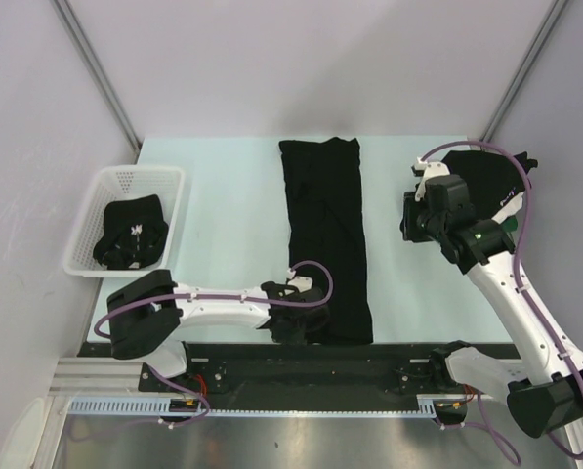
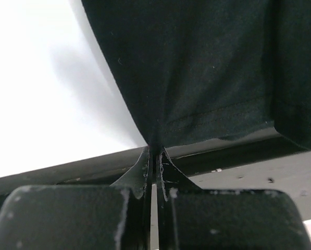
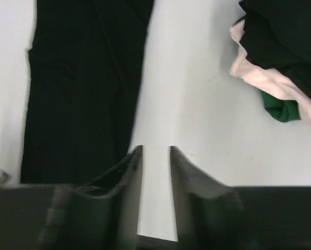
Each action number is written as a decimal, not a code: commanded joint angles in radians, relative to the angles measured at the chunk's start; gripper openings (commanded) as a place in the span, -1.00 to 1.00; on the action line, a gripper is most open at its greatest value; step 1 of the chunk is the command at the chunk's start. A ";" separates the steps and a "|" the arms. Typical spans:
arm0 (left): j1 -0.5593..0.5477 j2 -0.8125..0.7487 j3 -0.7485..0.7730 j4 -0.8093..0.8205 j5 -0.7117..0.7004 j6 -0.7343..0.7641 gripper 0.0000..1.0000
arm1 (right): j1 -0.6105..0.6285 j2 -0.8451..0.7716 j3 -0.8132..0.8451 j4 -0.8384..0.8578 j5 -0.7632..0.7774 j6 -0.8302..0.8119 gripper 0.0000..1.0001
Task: Fold and stack the t-shirts
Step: Rotate the tshirt 90 degrees, then grab the bottom of the folded rectangular tshirt with both arms
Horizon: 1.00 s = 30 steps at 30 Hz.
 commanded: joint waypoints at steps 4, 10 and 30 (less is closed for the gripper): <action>-0.022 -0.038 0.006 -0.108 -0.009 -0.038 -1.00 | -0.025 0.011 -0.048 -0.022 -0.033 0.025 -0.08; -0.041 -0.026 0.058 -0.126 -0.017 -0.041 -1.00 | -0.035 0.031 -0.132 -0.039 -0.207 0.103 -0.08; -0.042 0.000 0.096 -0.103 -0.035 -0.021 -0.93 | 0.070 -0.156 -0.445 -0.081 -0.361 0.454 0.08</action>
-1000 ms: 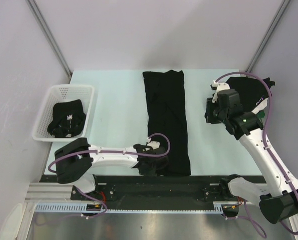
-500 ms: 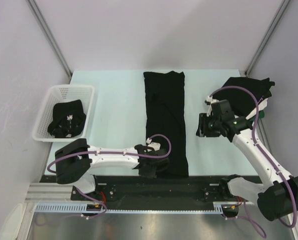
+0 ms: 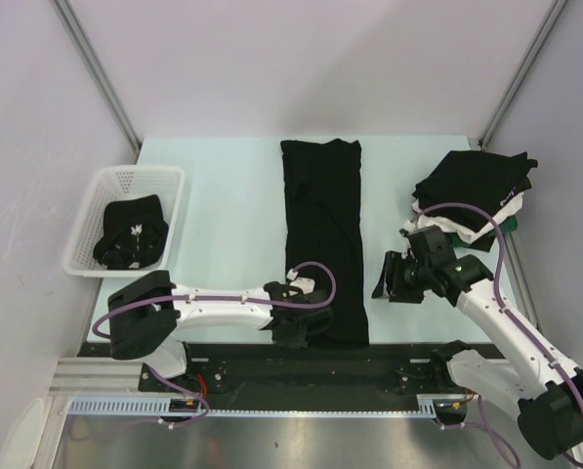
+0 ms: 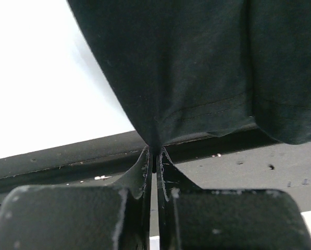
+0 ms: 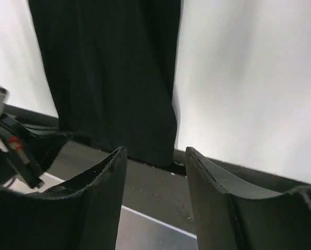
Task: Fold and stack the t-shirts
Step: Grab the bottom of the folded rectangular tshirt with both arms
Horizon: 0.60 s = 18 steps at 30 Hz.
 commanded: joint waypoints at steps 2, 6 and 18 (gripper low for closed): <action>-0.009 0.011 0.068 -0.016 -0.022 0.006 -0.93 | 0.048 -0.074 -0.071 -0.012 -0.011 0.126 0.08; -0.009 0.012 0.085 -0.025 -0.025 0.018 -0.93 | 0.087 -0.125 -0.117 -0.004 0.002 0.172 0.11; -0.010 0.029 0.116 -0.042 -0.013 0.052 -0.94 | 0.223 -0.240 -0.244 0.022 0.101 0.300 0.11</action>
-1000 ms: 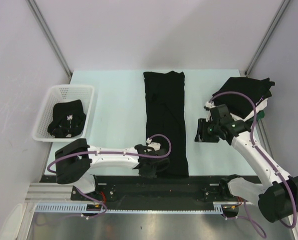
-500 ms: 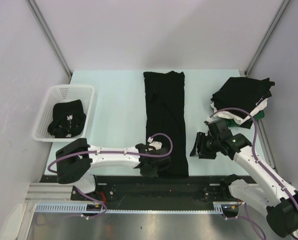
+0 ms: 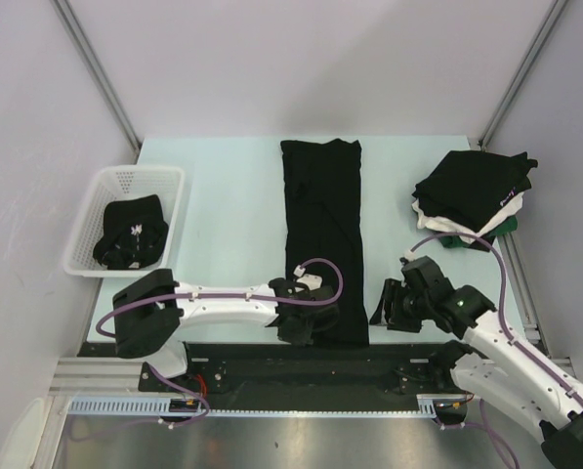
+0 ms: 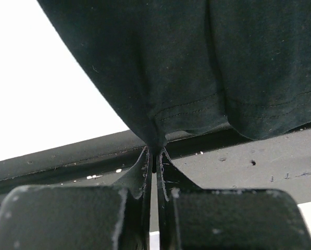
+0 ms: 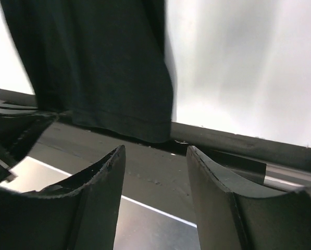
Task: Fold and stack the t-shirts
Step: Grab the bottom of the folded rectangular tshirt with both arms
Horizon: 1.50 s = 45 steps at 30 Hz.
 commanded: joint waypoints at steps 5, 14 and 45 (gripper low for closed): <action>-0.007 -0.006 0.042 -0.023 -0.013 0.024 -0.94 | 0.098 -0.003 -0.065 0.072 0.073 0.091 0.11; -0.007 -0.015 0.039 -0.030 -0.011 0.024 -0.94 | 0.185 0.080 -0.096 0.177 0.104 0.137 0.11; -0.007 -0.058 0.005 -0.033 -0.009 0.010 -0.94 | 0.222 0.223 -0.189 0.369 0.090 0.175 -0.05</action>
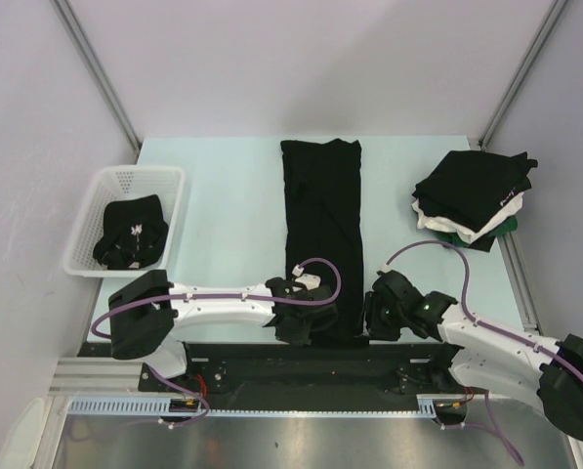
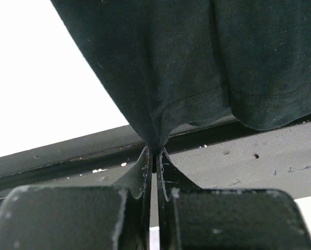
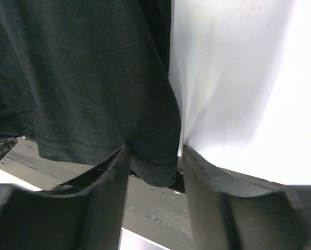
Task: Fold and stack the t-shirts
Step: Grab the bottom of the folded rectangular tshirt with both arms
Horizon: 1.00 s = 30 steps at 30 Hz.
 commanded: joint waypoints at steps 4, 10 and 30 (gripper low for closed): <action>-0.008 -0.043 0.007 -0.009 -0.014 -0.004 -0.94 | 0.007 0.012 -0.014 0.029 0.008 0.014 -0.55; -0.007 -0.046 0.014 -0.029 -0.023 -0.001 -0.95 | 0.007 -0.009 -0.005 0.012 0.001 0.014 -1.00; 0.056 -0.158 0.184 -0.162 -0.203 0.046 -0.99 | -0.071 0.014 0.276 -0.142 -0.039 -0.104 -1.00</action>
